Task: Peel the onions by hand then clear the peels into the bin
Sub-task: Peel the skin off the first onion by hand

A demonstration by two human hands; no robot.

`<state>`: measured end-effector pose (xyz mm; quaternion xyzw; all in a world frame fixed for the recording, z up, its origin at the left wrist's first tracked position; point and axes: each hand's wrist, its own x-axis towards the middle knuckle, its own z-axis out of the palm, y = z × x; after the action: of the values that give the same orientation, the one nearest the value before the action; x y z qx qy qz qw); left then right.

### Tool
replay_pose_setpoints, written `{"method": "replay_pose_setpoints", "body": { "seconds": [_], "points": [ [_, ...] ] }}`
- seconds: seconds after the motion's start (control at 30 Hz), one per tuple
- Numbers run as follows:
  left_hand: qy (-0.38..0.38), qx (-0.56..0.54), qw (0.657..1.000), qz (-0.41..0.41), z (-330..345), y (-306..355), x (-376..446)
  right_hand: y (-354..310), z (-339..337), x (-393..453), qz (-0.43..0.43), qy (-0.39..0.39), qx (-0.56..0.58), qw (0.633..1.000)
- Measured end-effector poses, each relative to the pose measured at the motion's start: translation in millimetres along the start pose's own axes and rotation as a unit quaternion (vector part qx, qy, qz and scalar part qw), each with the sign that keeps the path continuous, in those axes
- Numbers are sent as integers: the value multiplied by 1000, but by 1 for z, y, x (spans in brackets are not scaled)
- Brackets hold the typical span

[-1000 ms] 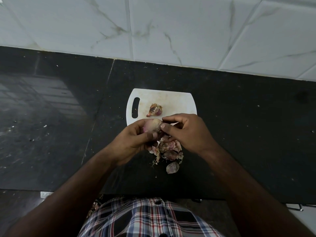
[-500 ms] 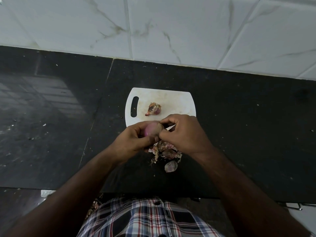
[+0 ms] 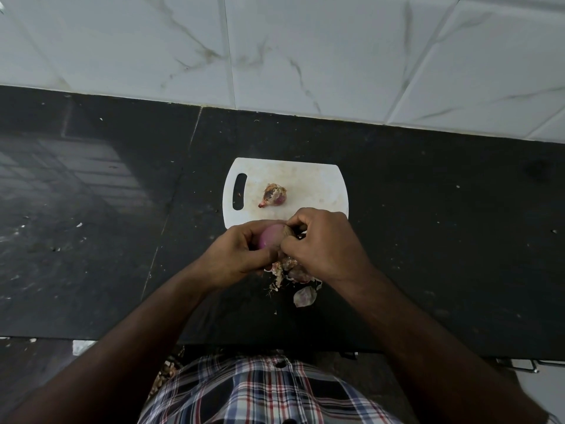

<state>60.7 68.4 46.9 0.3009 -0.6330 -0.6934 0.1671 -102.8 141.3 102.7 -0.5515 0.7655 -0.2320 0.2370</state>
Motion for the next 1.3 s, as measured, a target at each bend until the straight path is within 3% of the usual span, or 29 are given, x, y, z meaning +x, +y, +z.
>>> {"method": "replay_pose_setpoints", "body": {
  "seconds": [0.13,0.27,0.33,0.47,0.53,0.67,0.83,0.93,1.1,1.3],
  "points": [
    [-5,-24,1000,-14,-4,-2,-2,8,-5,3,-14,-29,34,999],
    [20,-107,993,-44,-4,-4,-4,27,-5,6,2,-76,149,986],
    [19,-137,990,-41,-3,-4,-4,29,1,6,-8,-51,156,986],
    [13,-182,983,-33,-4,-7,-4,25,12,2,-40,81,157,983],
    [15,-187,982,-34,-5,-8,-4,24,15,2,-42,92,136,986],
    [22,-165,986,-33,-5,-7,-6,30,11,5,-14,81,116,990],
    [6,-125,992,-16,-3,-5,-5,27,2,4,-56,-21,175,983],
    [19,-108,994,-5,-2,-2,-5,21,-1,5,-73,-36,162,983],
    [37,-138,990,16,-2,-3,-7,25,-5,2,-73,-30,185,979],
    [36,-252,967,-28,4,-10,-10,27,-9,5,-96,-61,105,988]
  ]
}}
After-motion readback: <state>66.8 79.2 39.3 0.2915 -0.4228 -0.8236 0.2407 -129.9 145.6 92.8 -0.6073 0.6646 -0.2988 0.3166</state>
